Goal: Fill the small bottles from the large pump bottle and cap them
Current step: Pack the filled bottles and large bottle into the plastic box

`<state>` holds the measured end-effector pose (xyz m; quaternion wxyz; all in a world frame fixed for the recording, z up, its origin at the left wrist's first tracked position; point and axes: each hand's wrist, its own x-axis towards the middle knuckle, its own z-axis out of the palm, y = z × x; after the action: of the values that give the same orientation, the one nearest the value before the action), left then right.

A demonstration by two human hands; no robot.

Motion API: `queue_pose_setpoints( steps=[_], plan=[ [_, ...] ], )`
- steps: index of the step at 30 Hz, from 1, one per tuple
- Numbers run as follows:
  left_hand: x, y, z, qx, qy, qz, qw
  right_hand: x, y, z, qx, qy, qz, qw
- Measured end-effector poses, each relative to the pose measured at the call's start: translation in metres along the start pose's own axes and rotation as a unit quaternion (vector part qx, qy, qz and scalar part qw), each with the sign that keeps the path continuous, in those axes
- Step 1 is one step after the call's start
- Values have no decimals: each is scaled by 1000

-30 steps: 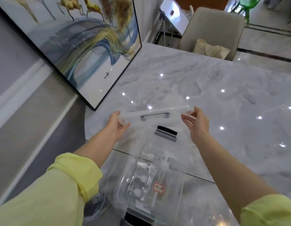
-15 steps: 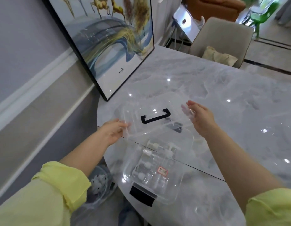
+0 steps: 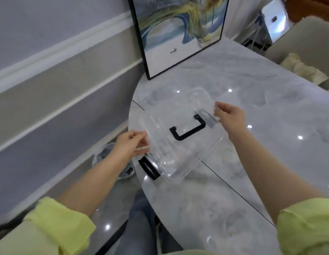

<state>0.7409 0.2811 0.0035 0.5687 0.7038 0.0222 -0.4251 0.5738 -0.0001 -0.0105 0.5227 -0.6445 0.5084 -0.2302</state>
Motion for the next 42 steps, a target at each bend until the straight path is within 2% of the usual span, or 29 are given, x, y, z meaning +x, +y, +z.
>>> queue_pose_setpoints(
  steps=[3, 12, 27, 35, 42],
  plan=[
    [-19, -26, -3, 24, 5, -8, 1000, -10, 0, 6, -61, -11, -23, 998],
    [-21, -56, -3, 77, 5, -35, 996, -27, 9, 12, -117, -26, -16, 993],
    [-22, -46, 3, 29, 7, -63, 998, -22, 7, 12, -175, -81, -15, 981],
    [-2, -19, 12, 57, -28, -72, 995, -38, 25, -3, -155, 13, 50, 986],
    [47, 22, 22, 158, -91, -55, 982, -57, 38, -12, -103, 93, 115, 984]
  ],
)
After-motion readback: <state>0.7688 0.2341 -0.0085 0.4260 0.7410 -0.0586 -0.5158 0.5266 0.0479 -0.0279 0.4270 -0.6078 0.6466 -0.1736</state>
